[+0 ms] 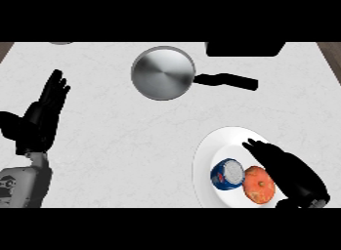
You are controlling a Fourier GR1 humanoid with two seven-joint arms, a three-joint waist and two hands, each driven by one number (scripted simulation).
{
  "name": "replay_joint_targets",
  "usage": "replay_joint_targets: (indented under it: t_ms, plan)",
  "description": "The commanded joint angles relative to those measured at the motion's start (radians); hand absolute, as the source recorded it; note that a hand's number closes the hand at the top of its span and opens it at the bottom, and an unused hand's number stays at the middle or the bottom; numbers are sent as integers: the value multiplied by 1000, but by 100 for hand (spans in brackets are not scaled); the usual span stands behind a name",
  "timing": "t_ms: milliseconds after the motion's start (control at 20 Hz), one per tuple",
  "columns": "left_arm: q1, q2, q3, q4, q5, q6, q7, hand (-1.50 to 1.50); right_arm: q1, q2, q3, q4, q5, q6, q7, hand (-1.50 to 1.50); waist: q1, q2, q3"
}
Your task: Pick the squash from the plate and place it in the pan
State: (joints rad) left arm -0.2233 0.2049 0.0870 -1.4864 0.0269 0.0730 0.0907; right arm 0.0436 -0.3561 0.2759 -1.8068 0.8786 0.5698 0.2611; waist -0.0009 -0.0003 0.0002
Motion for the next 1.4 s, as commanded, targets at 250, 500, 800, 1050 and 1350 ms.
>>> replay_joint_targets:
  t_ms: [250,500,800,1050,1350]
  plan:
    - [7,-19,3,-28,-23,-7,29,0,-13,34,-19,132,58,-3,-70,-150,0,0,0]
    - [35,-39,-4,0,-39,2,-42,0,19,33,55,153,67,-29,-180,150,0,0,0]
    - [10,0,44,2,-6,-48,-6,0,-9,35,50,152,130,-55,-216,150,-1,0,0]
    - [-19,-48,-4,-26,-53,12,33,0,-93,202,139,139,193,-7,-37,150,7,-1,0]
    - [-61,-49,-32,18,-37,-45,-6,0,-257,352,339,256,161,-110,236,150,120,19,-1]
